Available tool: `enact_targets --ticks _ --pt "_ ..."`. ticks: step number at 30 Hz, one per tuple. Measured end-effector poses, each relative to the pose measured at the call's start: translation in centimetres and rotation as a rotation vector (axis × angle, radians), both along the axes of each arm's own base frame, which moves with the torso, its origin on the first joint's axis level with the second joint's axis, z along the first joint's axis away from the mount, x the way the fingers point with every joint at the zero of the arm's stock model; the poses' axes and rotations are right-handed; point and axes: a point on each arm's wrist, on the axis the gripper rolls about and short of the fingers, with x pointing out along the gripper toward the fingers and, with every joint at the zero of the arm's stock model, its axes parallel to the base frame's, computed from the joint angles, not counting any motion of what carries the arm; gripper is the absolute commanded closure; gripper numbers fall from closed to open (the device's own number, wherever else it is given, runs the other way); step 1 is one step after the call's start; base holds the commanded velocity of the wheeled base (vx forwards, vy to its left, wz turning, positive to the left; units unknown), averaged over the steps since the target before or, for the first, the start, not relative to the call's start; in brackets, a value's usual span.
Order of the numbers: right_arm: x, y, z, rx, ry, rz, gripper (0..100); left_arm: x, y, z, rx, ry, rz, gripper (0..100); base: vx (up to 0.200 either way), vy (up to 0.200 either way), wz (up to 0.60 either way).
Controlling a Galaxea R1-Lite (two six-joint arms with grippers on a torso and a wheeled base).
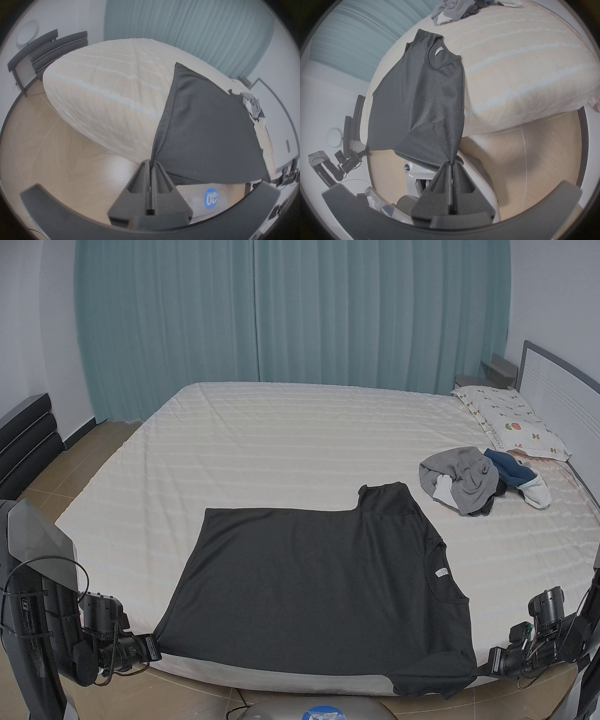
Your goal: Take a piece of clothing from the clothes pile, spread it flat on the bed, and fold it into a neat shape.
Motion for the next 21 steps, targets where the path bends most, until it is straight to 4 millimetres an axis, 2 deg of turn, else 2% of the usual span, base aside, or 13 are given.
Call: enact_targets --ticks 10,17,21 --pt "-1.6 0.0 1.1 -0.017 0.045 0.033 100 -1.2 0.2 -0.1 0.094 0.061 -0.013 100 0.0 0.0 0.0" --pt "-1.6 0.0 1.9 -0.022 -0.015 0.045 100 -2.2 0.1 0.1 0.102 0.142 -0.029 100 0.0 0.0 0.0" --pt "-1.3 0.0 2.4 -0.016 -0.069 0.037 100 -1.6 0.1 0.7 0.088 0.094 -0.012 100 0.0 0.0 0.0"
